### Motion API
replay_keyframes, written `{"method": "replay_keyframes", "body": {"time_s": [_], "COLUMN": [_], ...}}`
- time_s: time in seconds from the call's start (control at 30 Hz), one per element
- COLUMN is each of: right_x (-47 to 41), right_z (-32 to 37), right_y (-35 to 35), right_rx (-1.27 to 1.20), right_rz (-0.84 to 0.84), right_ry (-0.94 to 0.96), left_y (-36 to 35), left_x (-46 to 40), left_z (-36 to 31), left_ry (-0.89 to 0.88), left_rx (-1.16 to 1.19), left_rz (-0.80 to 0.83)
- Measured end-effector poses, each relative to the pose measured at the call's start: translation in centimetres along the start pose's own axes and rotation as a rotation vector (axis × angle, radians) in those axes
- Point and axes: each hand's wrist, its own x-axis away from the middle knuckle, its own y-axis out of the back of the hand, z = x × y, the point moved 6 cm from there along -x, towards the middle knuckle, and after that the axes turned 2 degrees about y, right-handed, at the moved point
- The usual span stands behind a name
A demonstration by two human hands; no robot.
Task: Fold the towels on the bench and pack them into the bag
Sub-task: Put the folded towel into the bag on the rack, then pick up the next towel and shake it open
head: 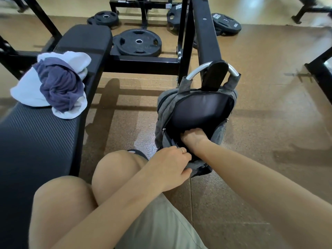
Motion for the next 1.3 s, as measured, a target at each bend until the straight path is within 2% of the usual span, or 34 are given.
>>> {"method": "replay_keyframes", "body": {"time_s": [0.13, 0.23, 0.4, 0.5, 0.7, 0.87, 0.97, 1.1, 1.2, 1.3], "right_x": [0.9, 3.4, 6.8, 5.9, -1.0, -9.3, -14.3, -20.0, -23.8, -25.9], "right_z": [-1.0, -2.0, -2.1, 1.2, 9.6, 14.9, 16.1, 14.8, 14.8, 15.4], "right_y": [1.6, 5.8, 14.5, 18.4, 22.1, 25.0, 26.4, 27.7, 28.6, 29.4], "right_rx": [-0.17, -0.243, -0.261, -0.333, -0.544, -0.844, -1.113, -1.44, -1.488, -1.468], "right_rz": [-0.003, -0.157, -0.481, -0.572, -0.554, -0.495, -0.525, -0.615, -0.578, -0.516], "right_ry": [-0.047, -0.035, -0.04, 0.058, 0.254, 0.281, 0.167, -0.086, -0.081, -0.103], "left_y": [1.0, 3.4, 6.6, 8.0, 8.7, 8.6, 8.2, 6.2, 4.2, 3.5], "left_x": [0.2, 1.0, 2.7, 4.2, 10.0, 12.5, 12.9, 12.6, 12.7, 13.1], "left_z": [1.2, 4.1, 11.9, 16.7, 25.6, 31.4, 34.4, 36.5, 37.0, 37.2], "left_ry": [0.003, 0.049, 0.299, 0.463, 0.787, 0.901, 0.939, 0.91, 0.886, 0.869], "left_rx": [0.091, 0.218, 0.189, 0.121, 0.071, 0.094, 0.163, 0.235, 0.251, 0.191], "left_rz": [0.014, -0.094, -0.218, -0.271, -0.328, -0.37, -0.397, -0.322, -0.28, -0.323]}}
